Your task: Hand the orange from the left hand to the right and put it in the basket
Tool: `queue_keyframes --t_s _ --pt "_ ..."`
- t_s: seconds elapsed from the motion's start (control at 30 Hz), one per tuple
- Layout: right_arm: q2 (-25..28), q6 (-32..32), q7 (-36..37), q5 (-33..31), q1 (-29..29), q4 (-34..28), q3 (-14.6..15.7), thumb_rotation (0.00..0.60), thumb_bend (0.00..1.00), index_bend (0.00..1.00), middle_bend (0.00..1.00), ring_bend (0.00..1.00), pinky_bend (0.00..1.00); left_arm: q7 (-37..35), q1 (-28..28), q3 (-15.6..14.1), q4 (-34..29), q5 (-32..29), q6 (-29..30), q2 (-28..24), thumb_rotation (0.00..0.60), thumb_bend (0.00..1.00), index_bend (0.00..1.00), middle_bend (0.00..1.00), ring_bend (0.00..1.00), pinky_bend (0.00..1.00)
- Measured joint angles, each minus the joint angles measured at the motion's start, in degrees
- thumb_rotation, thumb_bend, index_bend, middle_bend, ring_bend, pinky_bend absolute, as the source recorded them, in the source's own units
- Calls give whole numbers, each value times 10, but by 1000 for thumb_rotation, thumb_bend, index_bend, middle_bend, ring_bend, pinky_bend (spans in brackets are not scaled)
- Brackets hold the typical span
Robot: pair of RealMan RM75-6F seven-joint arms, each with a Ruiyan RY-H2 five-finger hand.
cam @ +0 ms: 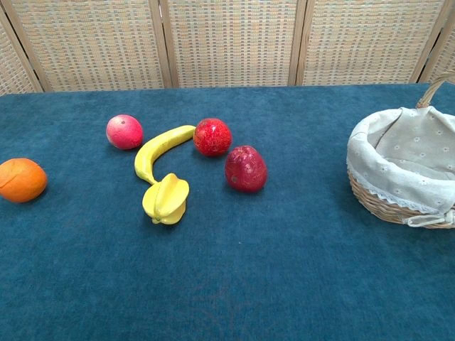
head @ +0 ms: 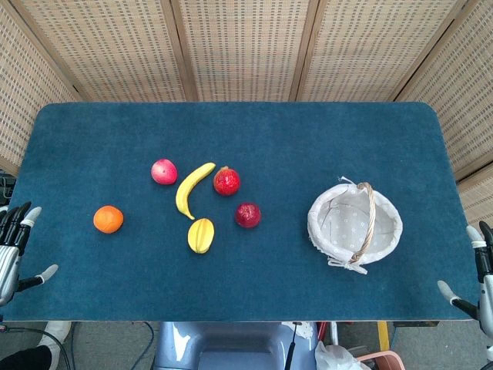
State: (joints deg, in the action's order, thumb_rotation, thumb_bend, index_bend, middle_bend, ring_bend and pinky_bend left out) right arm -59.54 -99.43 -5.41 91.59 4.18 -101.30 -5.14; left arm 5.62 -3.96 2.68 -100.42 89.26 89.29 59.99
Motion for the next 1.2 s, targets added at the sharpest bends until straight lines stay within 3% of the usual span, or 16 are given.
queue_keyframes --t_s 0.2,0.33,0.47,0.67,0.9,1.03,1.2 --pt "1 -2 10 3 0 3 0 600 0 0 0 0 0 -8 -8 1 8 -9 -20 1 600 1 0 0 0 0" --pt "3 -3 21 2 1 5 -2 600 0 0 0 0 0 -29 -30 8 35 -25 -63 6 600 1 0 0 0 1" --pt "3 4 22 -3 -2 7 -3 600 0 0 0 0 0 -74 -68 24 91 -49 -122 27 600 0 0 0 0 120" --pt "-1 20 12 -17 -9 9 -7 600 0 0 0 0 0 -123 -127 39 199 -74 -216 77 600 0 0 0 0 89" --pt "-4 31 7 -36 -14 6 -13 600 0 0 0 0 0 -177 -203 20 344 -56 -340 140 600 0 0 0 0 65" --pt "-4 37 7 -38 -15 8 -12 600 0 0 0 0 0 -214 -229 2 403 -29 -361 171 600 0 60 50 43 128" --pt "-2 38 13 -42 -16 9 -13 600 0 0 0 0 0 -253 -243 -15 472 6 -343 212 600 1 203 163 121 193"
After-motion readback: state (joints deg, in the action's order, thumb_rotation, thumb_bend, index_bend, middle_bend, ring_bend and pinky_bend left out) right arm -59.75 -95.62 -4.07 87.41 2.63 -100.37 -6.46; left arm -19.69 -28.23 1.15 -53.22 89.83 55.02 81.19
